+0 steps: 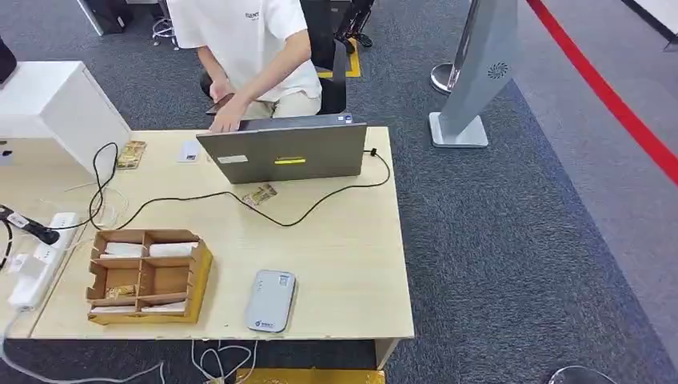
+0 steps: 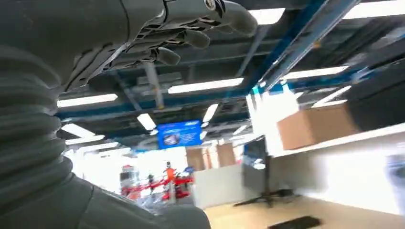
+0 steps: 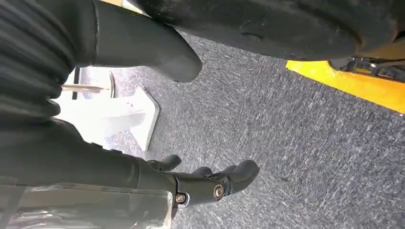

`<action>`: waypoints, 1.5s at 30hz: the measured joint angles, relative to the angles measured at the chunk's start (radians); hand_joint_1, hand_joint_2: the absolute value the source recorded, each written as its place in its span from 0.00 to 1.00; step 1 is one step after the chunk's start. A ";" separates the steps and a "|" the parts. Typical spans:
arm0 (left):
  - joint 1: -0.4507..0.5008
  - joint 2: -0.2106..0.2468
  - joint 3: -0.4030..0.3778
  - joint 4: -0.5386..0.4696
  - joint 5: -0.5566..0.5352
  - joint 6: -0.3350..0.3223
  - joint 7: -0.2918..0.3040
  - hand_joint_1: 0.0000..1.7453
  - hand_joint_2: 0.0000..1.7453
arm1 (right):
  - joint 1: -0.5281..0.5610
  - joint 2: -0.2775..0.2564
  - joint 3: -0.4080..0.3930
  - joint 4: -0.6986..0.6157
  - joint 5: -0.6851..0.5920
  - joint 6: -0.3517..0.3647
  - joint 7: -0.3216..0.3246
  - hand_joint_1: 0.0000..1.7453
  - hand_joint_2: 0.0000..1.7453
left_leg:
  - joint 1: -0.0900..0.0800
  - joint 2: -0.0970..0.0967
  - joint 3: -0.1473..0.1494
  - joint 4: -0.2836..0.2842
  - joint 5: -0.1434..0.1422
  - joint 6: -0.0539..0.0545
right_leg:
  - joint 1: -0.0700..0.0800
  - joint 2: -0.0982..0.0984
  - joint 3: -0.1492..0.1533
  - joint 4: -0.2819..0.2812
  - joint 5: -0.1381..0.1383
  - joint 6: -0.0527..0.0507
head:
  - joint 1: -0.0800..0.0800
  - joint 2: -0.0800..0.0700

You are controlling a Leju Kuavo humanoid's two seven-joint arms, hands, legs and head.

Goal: Pass the card to the sensor for recognition and then transmit it.

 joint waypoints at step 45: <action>-0.050 -0.563 0.387 1.197 0.511 -0.212 0.109 0.00 1.00 | 0.039 -0.021 0.134 -0.045 -0.446 0.000 0.003 0.00 1.00 | -0.001 -0.008 0.005 0.003 -0.004 0.002 | -0.001 -0.008 0.008 -0.003 -0.001 0.002 | 0.003 0.000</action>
